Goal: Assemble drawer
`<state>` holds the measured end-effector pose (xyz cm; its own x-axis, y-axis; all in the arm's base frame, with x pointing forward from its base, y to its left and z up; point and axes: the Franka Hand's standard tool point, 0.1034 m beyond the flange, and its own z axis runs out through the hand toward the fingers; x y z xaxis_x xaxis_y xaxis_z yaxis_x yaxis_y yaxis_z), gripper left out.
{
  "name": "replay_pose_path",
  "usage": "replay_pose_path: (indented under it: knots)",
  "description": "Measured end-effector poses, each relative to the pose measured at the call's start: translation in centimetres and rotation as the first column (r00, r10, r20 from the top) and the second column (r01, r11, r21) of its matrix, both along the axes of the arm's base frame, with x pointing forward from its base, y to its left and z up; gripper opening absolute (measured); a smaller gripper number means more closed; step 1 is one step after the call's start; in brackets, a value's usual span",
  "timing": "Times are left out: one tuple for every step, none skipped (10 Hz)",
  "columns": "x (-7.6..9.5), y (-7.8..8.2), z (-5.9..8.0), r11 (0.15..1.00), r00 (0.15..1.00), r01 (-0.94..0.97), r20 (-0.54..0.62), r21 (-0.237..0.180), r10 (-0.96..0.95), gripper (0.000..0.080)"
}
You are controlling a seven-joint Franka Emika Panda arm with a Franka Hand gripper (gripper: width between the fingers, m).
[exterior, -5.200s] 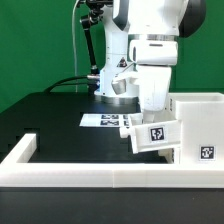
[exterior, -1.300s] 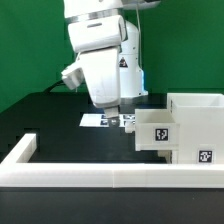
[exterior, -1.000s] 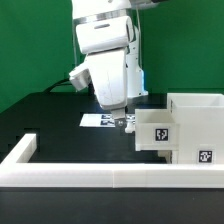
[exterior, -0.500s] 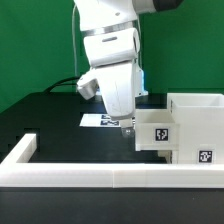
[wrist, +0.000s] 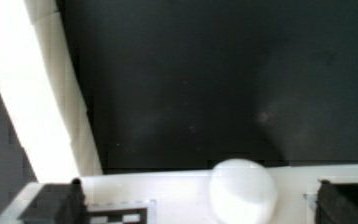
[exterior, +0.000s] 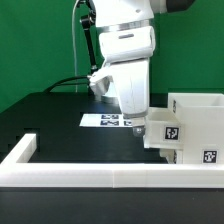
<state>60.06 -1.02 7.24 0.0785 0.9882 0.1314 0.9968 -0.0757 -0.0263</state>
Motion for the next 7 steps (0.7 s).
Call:
replay_pose_path:
  knots:
    - [0.1,-0.1,0.0,1.000,1.000,0.014,0.005,-0.012,-0.014,0.0649]
    - [0.0,-0.3,-0.1,1.000,1.000,0.017,0.003,-0.012,-0.017,0.0649]
    - [0.0,-0.3,-0.1,1.000,1.000,0.018,0.002,-0.012,-0.018,0.0649]
    - [0.0,-0.2,-0.2,1.000,1.000,0.002,0.004,-0.011,-0.002,0.0649]
    - [-0.1,0.0,-0.2,0.999,0.999,-0.033,0.007,-0.011,0.033,0.0649]
    - [0.0,0.7,-0.2,0.995,0.996,-0.094,0.012,-0.022,0.094,0.0649]
    - [0.0,1.4,-0.1,0.990,0.990,-0.139,0.012,-0.029,0.139,0.0649]
